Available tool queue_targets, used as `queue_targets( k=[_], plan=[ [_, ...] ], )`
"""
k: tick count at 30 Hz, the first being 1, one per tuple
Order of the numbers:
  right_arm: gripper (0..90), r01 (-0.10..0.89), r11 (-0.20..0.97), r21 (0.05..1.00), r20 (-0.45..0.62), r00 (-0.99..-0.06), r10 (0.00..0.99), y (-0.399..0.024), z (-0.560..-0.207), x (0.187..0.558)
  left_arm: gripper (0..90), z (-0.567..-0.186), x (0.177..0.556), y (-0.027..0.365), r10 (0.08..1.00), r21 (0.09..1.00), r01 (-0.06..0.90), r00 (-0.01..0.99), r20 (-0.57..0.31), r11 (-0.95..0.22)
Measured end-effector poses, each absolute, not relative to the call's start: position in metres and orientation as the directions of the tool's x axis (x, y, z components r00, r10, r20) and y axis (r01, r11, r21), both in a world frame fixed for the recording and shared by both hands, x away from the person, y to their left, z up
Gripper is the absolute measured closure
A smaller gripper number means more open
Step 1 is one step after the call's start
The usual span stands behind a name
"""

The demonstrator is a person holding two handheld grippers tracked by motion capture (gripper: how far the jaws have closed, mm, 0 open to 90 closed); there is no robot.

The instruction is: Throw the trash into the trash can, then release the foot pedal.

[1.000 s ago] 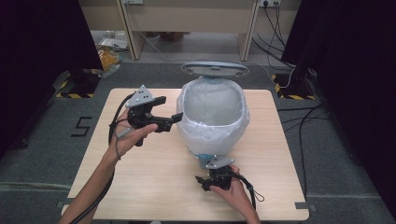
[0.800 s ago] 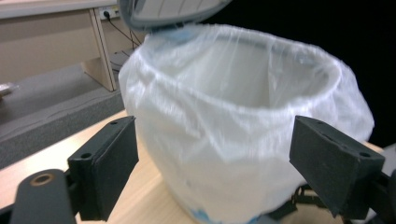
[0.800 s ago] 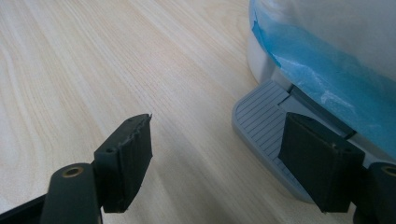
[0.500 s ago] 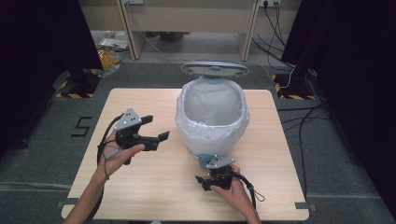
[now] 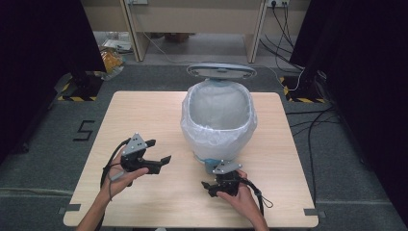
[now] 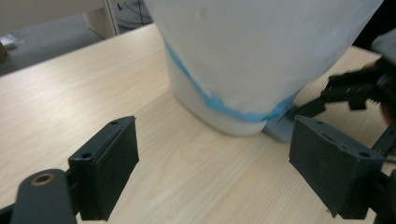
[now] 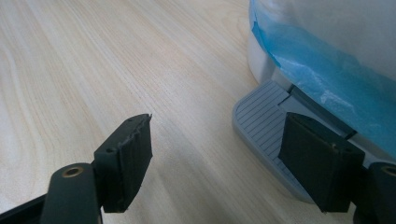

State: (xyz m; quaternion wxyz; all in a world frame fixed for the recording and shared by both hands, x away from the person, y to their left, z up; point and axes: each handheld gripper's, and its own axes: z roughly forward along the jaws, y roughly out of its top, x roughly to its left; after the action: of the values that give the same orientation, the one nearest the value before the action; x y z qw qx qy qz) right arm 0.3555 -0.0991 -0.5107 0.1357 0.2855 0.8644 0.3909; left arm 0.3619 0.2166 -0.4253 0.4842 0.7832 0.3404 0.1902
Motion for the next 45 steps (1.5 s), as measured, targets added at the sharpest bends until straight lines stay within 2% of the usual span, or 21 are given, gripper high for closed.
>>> queue_targets(
  k=[13,21,28,45],
  plan=[
    [25.4,0.391,0.528,0.754,-0.004,-0.801,0.599,-0.100,-0.511,0.356,15.2,-0.482,0.359,0.231,0.752,0.834,0.427,0.659,-0.022,-0.350],
    [25.4,0.388,0.529,0.754,-0.009,-0.800,0.600,-0.099,-0.511,0.356,15.4,-0.511,0.358,0.233,0.760,0.790,0.492,0.648,-0.051,-0.366],
    [25.4,0.392,0.527,0.755,-0.002,-0.801,0.599,-0.100,-0.511,0.356,15.3,-0.523,0.355,0.235,0.764,0.746,0.522,0.644,-0.027,-0.413],
    [24.6,0.382,0.539,0.751,-0.029,-0.796,0.605,-0.097,-0.511,0.354,12.9,-0.524,0.354,0.236,0.753,0.749,0.509,0.657,-0.020,-0.425]
  ],
)
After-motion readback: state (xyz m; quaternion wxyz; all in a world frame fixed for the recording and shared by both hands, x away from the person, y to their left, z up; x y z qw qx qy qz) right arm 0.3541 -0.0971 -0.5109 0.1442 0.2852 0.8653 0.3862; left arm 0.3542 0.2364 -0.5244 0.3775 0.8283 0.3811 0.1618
